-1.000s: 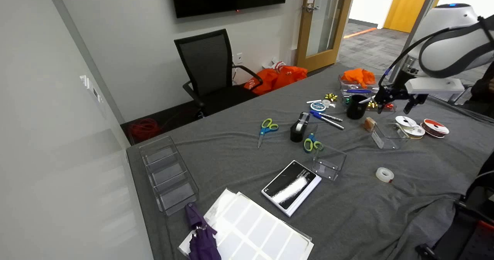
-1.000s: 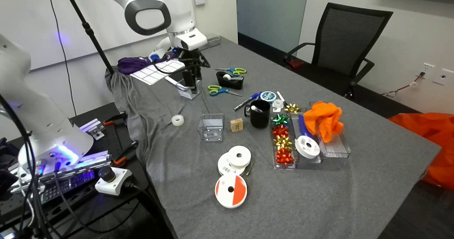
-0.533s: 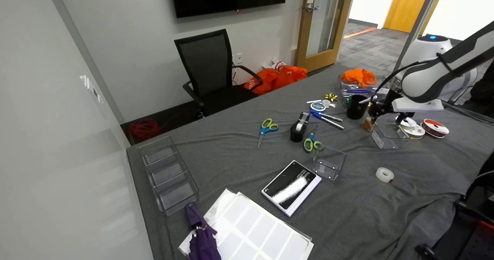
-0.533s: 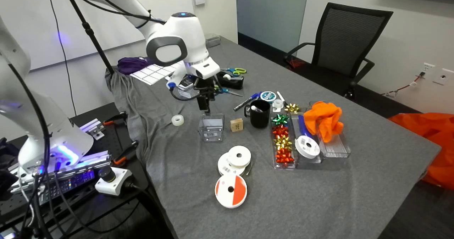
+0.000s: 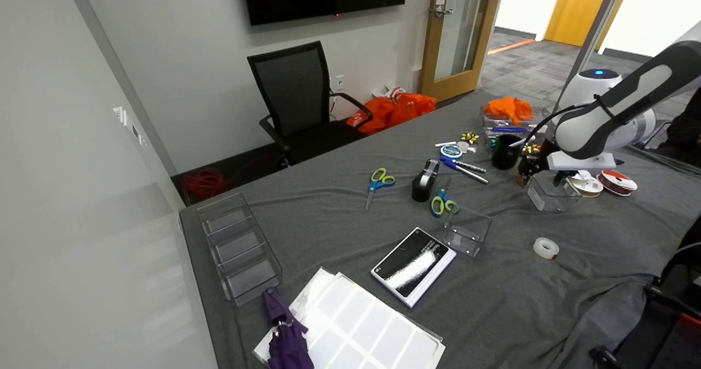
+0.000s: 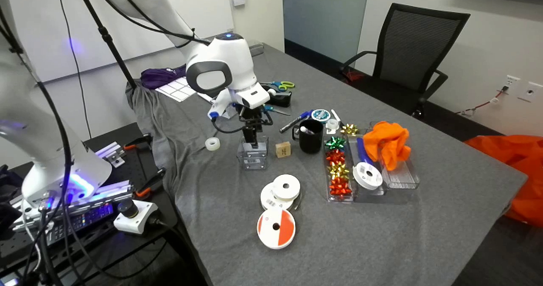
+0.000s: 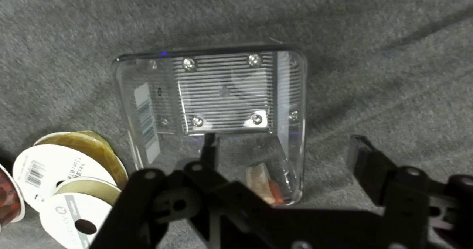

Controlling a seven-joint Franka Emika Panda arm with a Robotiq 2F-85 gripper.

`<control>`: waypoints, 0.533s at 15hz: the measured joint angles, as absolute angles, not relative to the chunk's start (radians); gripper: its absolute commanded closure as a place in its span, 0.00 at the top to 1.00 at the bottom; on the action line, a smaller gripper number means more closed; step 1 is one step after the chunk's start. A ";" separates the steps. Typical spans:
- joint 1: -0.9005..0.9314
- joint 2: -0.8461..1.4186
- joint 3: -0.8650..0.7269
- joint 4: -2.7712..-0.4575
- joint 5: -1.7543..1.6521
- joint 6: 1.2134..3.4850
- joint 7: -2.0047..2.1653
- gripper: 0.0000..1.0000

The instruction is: Move the clear container at the front to the left.

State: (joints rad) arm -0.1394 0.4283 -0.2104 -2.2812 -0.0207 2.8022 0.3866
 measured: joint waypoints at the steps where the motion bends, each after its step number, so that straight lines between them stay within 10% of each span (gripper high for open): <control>1: -0.129 0.440 -0.221 -2.273 -0.024 2.803 0.386 0.51; 8: -0.069 0.505 -0.276 -2.228 -0.025 2.802 0.393 0.03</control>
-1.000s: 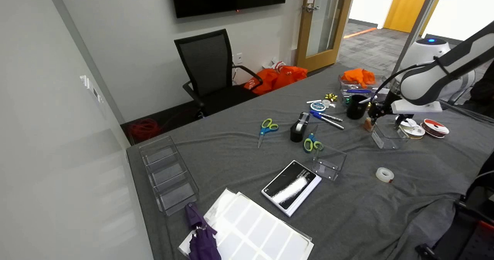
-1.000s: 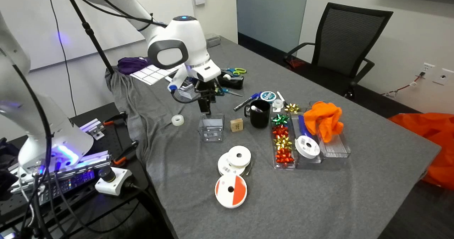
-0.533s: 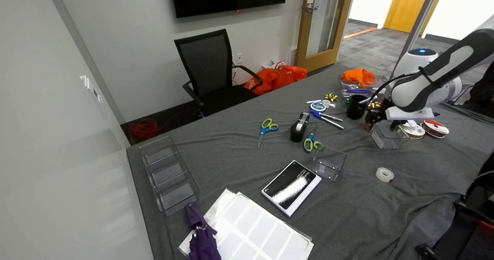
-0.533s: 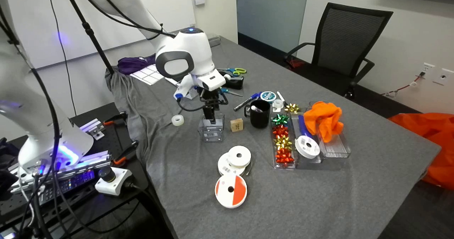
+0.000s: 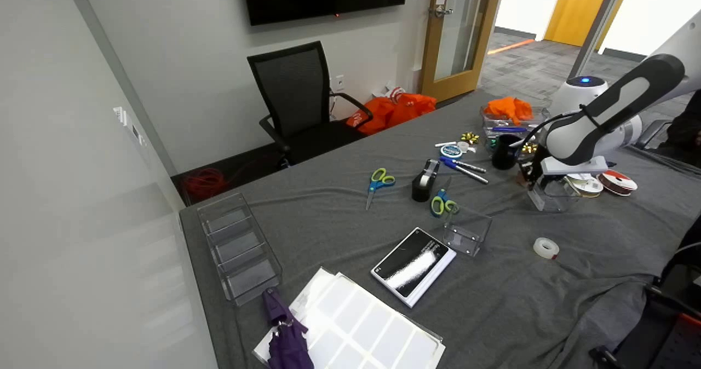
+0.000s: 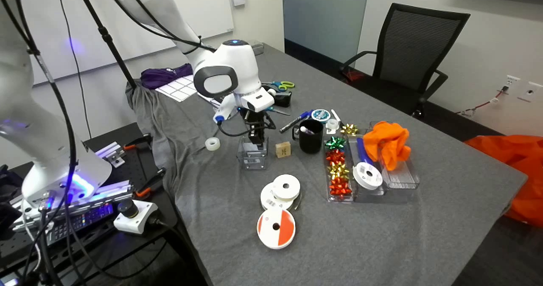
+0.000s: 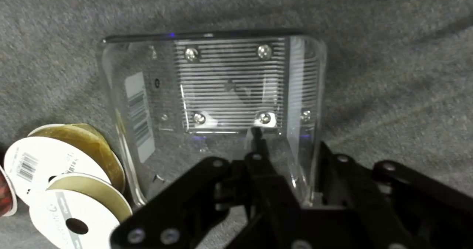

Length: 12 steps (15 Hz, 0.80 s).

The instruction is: Move the clear container at the front to the left.

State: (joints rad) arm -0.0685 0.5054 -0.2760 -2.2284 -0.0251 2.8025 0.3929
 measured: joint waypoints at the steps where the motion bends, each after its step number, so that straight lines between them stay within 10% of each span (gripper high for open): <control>1: -0.067 0.510 -0.276 -2.225 -0.022 2.801 0.393 0.00; 12: 0.004 0.298 -0.225 -2.234 0.041 2.594 0.398 0.01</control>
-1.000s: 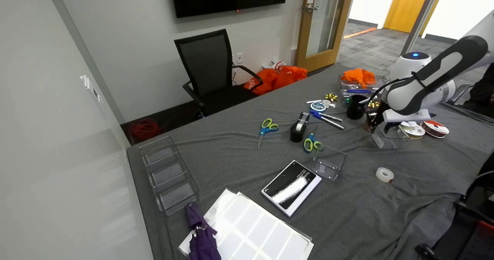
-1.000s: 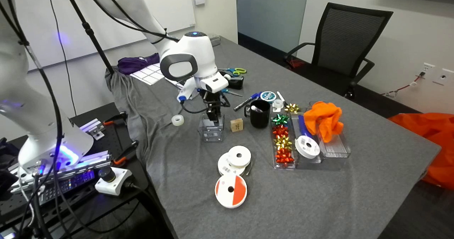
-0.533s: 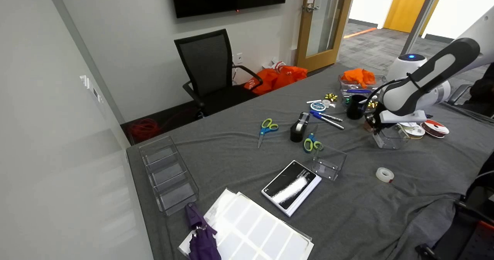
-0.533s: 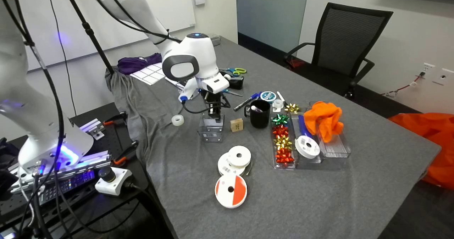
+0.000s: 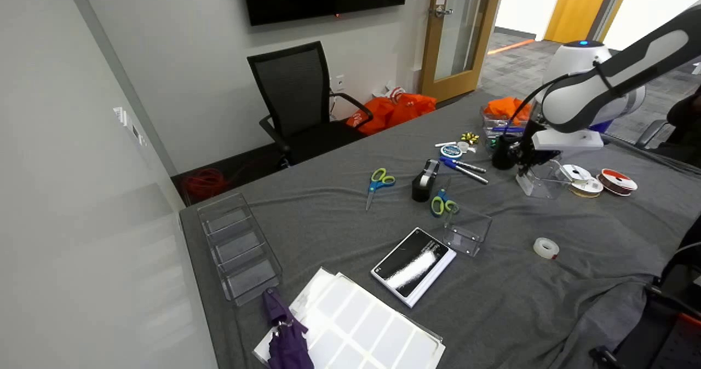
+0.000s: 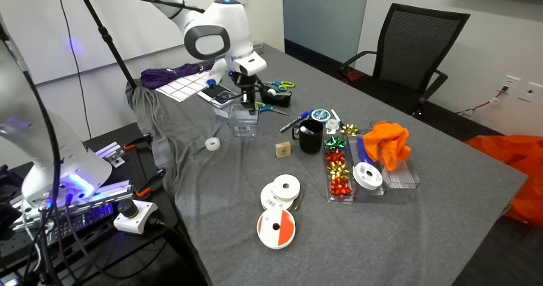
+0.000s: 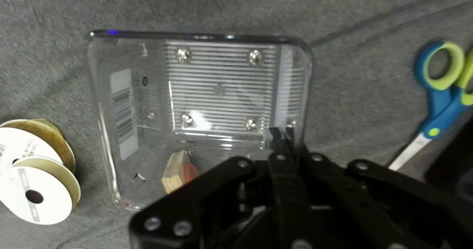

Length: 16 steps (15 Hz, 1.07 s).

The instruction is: Move the clear container at the front to the left.

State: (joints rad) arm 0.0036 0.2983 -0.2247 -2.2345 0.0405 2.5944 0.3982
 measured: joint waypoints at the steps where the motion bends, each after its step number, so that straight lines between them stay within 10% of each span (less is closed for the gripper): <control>1: 0.012 0.262 -0.209 -2.241 0.035 2.574 0.394 0.04; 16: 0.059 0.161 -0.121 -2.311 -0.171 2.558 0.388 0.01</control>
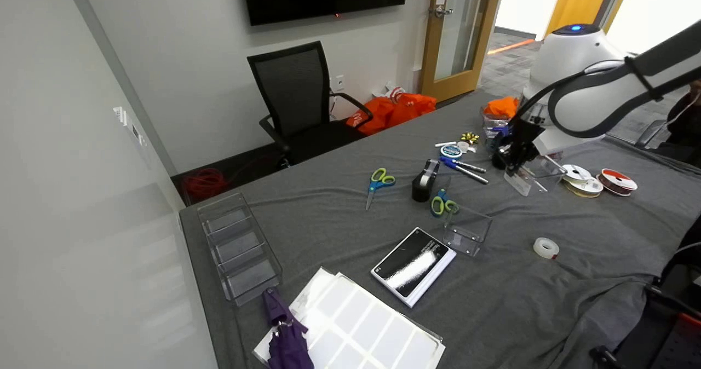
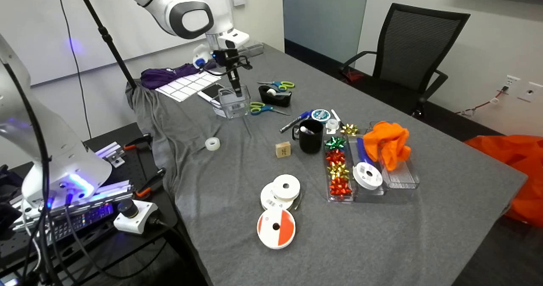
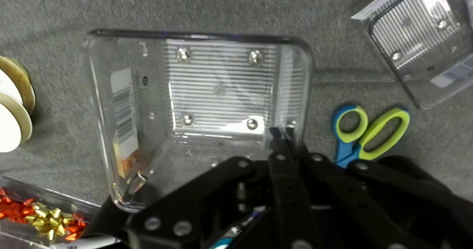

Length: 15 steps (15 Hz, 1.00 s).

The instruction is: Move the clear container at the front to the left.

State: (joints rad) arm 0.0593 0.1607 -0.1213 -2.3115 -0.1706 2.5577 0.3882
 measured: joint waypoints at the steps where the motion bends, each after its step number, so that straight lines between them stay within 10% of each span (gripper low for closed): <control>1: 0.075 0.160 -0.109 -2.322 -0.218 2.564 0.406 0.01; 15: 0.165 0.156 0.002 -2.611 -0.517 2.858 0.325 0.01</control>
